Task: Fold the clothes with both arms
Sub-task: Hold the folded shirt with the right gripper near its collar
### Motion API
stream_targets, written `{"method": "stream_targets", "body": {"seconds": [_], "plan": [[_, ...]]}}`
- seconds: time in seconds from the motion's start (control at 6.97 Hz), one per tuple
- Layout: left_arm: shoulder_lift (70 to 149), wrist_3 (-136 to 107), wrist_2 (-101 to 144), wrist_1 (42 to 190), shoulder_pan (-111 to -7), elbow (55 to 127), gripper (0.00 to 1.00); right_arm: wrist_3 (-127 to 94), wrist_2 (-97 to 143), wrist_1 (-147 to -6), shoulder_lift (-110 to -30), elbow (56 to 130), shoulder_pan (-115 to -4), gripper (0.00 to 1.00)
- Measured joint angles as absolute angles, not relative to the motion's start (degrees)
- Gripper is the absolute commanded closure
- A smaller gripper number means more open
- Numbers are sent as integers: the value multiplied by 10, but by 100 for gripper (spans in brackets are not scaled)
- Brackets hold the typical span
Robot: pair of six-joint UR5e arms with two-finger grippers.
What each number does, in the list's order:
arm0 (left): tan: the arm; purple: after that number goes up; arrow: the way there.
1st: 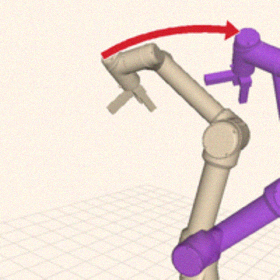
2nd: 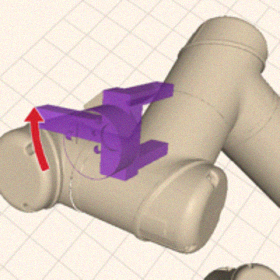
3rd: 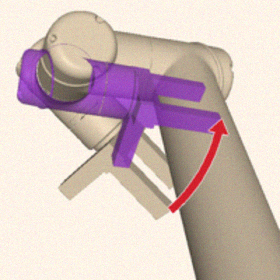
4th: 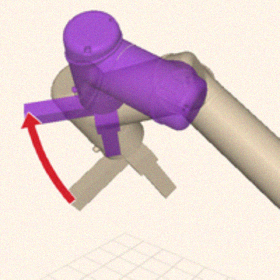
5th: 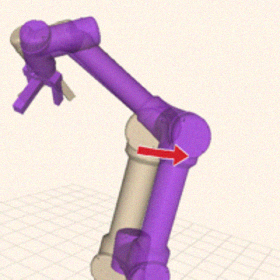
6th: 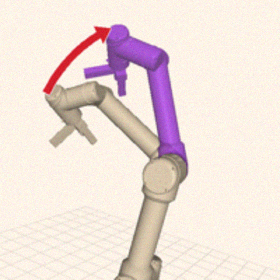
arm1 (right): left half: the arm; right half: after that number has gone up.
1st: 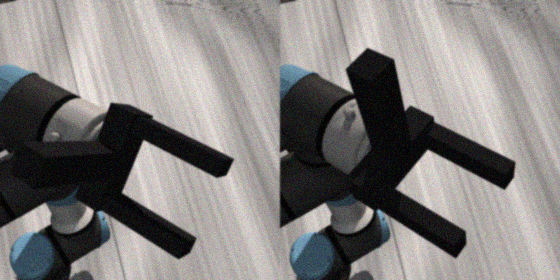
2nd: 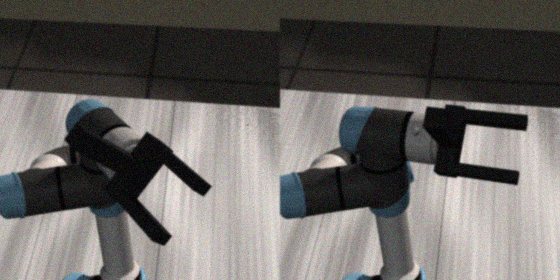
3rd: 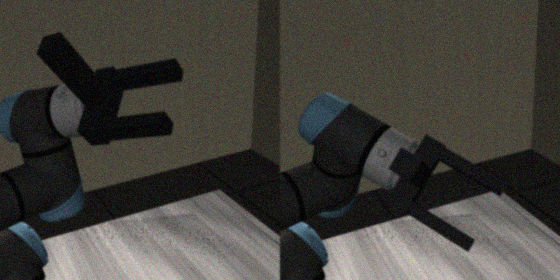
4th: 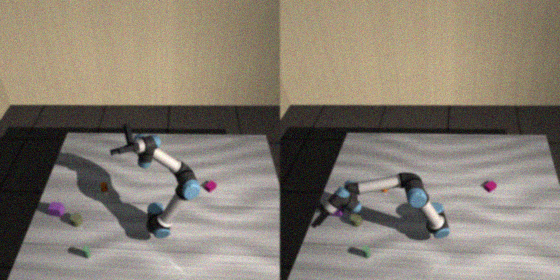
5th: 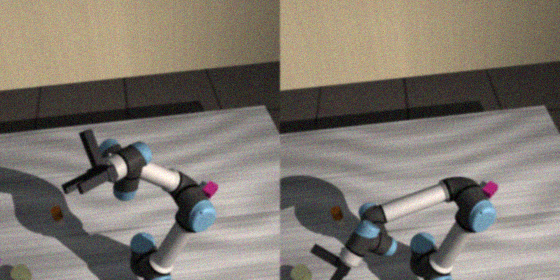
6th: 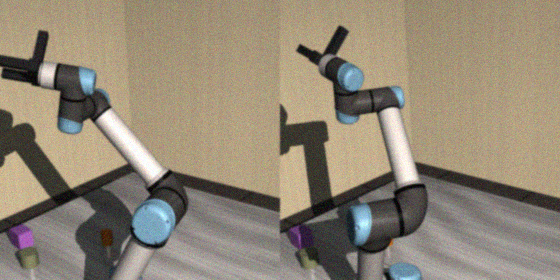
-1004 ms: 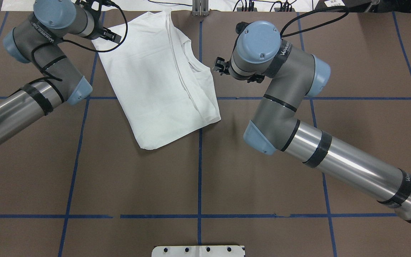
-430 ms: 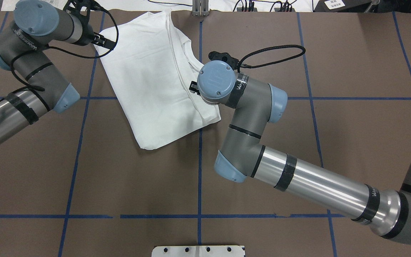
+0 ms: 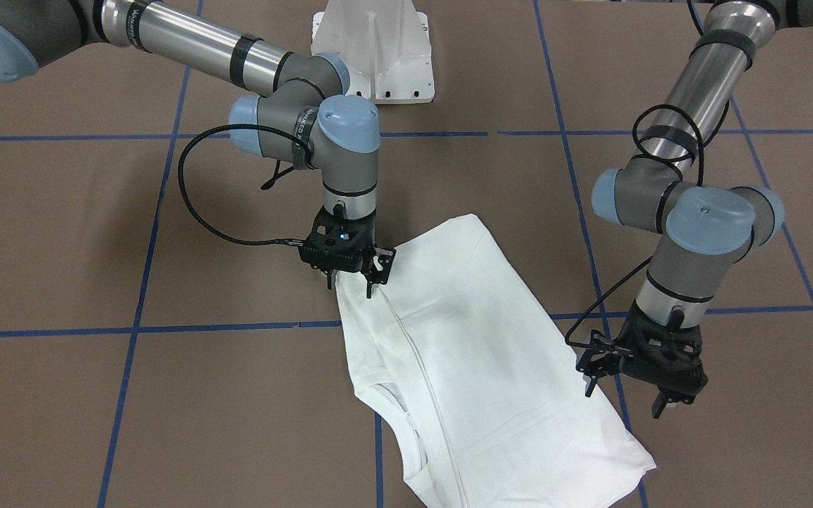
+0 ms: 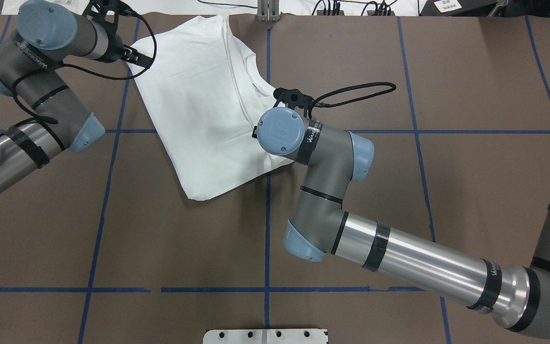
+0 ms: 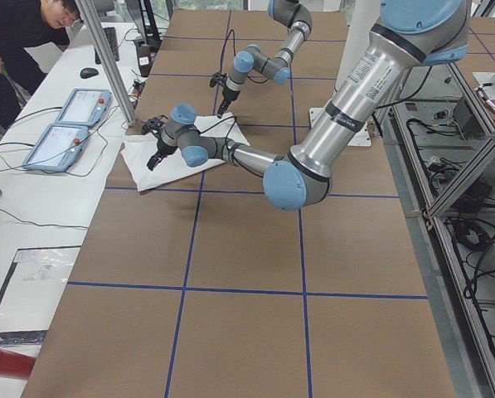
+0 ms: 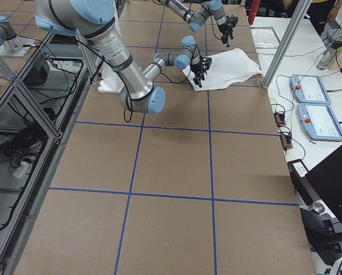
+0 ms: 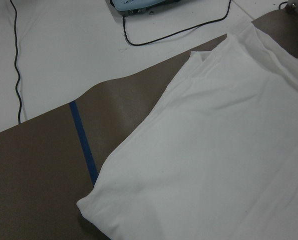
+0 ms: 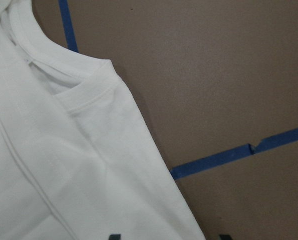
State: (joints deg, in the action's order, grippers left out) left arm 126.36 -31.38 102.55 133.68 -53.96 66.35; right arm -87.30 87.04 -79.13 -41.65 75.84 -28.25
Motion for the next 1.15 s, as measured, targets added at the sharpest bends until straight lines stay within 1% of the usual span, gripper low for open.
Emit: {"method": "stream_targets", "body": {"seconds": [0.29, 0.43, 0.57, 0.72, 1.0, 1.15], "plan": [[1263, -314, 1025, 1337, -540, 664, 0, -869, 862, -791, -421, 757, -276, 29], [1263, -314, 1025, 1337, -540, 664, 0, -865, 862, -791, -424, 757, -274, 32], [1263, -314, 1025, 1337, -540, 664, 0, -863, 861, -790, -427, 757, -274, 49], [1263, -314, 1025, 1337, -540, 664, 0, -863, 860, -790, -428, 758, -273, 78], [1263, -314, 1025, 1337, -540, 664, 0, -865, 855, -790, -428, 758, -270, 96], [1263, -314, 1024, 1337, -540, 664, 0, -864, 853, -790, -430, 758, -269, 100]]}}
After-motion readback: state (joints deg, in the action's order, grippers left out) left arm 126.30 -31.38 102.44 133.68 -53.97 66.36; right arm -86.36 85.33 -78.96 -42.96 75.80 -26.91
